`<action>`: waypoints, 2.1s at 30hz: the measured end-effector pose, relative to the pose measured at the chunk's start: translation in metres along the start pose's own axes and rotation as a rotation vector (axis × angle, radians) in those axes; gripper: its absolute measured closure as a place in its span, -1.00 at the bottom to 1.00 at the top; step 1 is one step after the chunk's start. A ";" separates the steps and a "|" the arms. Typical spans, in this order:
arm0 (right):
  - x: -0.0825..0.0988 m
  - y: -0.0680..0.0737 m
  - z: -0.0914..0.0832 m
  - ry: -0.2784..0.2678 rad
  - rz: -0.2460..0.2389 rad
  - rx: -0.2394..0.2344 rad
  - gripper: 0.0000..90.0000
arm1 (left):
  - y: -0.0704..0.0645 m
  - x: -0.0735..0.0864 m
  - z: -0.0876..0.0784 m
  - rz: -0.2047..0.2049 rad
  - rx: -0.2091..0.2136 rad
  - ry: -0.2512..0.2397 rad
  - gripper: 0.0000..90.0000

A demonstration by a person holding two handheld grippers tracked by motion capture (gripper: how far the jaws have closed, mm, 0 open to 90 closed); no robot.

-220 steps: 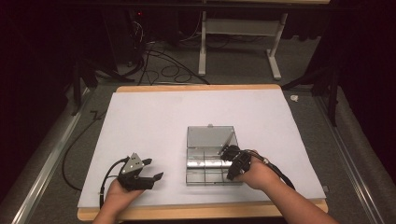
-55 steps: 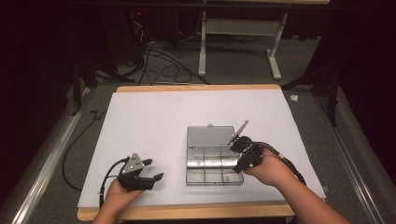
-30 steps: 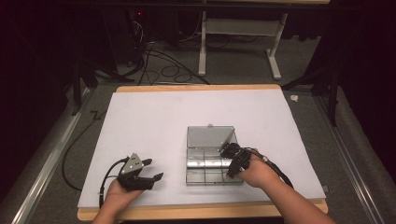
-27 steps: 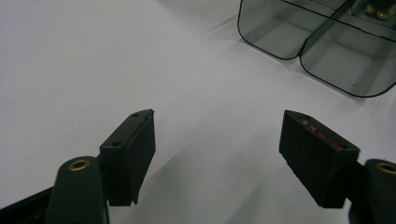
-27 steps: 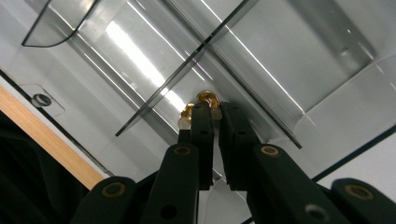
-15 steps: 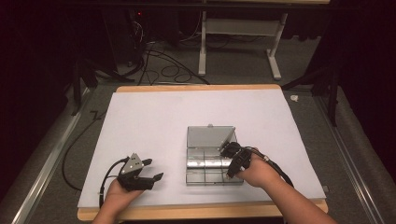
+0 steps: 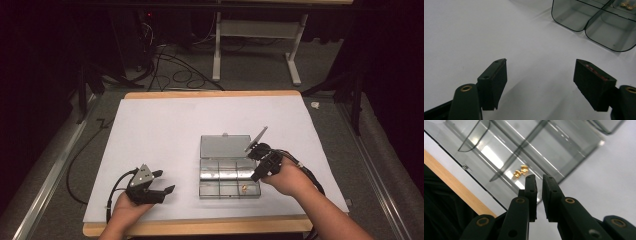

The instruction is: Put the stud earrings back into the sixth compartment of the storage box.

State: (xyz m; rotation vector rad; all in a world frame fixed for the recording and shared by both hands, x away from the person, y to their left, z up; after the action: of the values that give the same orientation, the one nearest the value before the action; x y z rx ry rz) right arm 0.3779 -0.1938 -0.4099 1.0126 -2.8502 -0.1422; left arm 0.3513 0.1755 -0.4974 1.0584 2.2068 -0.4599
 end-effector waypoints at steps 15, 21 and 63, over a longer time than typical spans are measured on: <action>0.033 -0.047 0.006 -0.028 0.117 0.014 0.81 | 0.000 0.000 0.000 0.004 -0.007 0.001 -0.39; 0.056 -0.075 0.016 -0.051 0.191 0.011 0.78 | 0.000 0.000 0.000 -0.001 -0.006 0.001 -0.39; 0.121 -0.062 0.071 -0.755 0.382 0.102 -0.24 | -0.003 -0.001 0.003 0.019 -0.029 0.026 -0.38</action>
State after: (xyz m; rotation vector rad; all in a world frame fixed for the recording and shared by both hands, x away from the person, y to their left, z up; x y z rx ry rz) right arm 0.3135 -0.3147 -0.4789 0.4542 -3.6997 -0.4238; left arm 0.3507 0.1716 -0.4985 1.0742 2.2176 -0.4073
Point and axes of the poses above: each handheld gripper's, and its own axes: z roughly forward along the jaws, x roughly out of its underside, y roughly to its left, the point moved 2 cm from there along z, roughly forward along the jaws, and after that the axes turned 12 degrees about y, right-handed, at the moved point
